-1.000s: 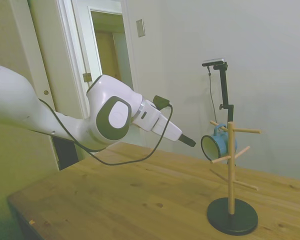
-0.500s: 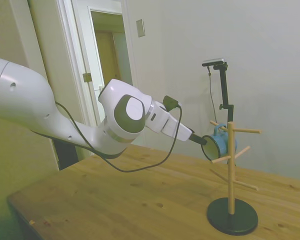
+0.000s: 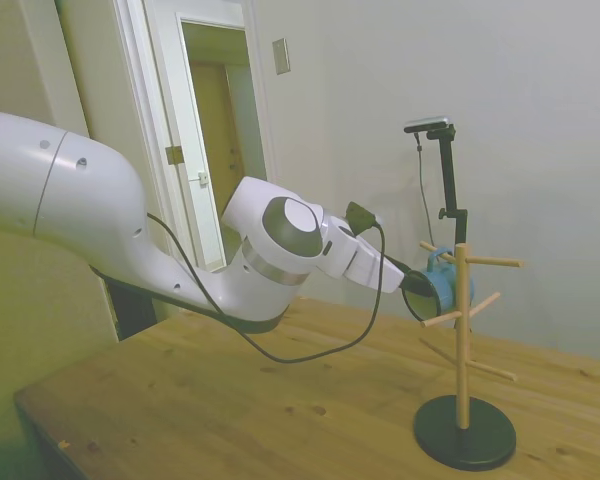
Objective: Unload the mug
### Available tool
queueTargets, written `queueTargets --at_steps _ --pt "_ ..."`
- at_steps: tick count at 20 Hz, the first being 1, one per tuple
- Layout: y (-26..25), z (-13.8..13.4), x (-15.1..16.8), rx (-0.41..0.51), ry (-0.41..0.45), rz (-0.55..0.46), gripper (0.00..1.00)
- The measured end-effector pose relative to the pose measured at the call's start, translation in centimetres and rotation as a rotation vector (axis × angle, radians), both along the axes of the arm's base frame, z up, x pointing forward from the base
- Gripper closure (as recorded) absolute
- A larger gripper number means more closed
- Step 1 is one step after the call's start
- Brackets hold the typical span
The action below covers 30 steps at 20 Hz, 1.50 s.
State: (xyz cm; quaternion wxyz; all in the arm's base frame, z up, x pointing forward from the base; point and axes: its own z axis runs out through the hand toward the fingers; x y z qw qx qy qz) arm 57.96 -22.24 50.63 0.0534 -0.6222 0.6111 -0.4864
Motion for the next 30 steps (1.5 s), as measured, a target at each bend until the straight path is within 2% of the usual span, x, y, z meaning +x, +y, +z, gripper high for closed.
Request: queueTargets --at_steps 30 --pt "-0.21 -1.04 0.77 0.005 0.001 -0.003 1.00"
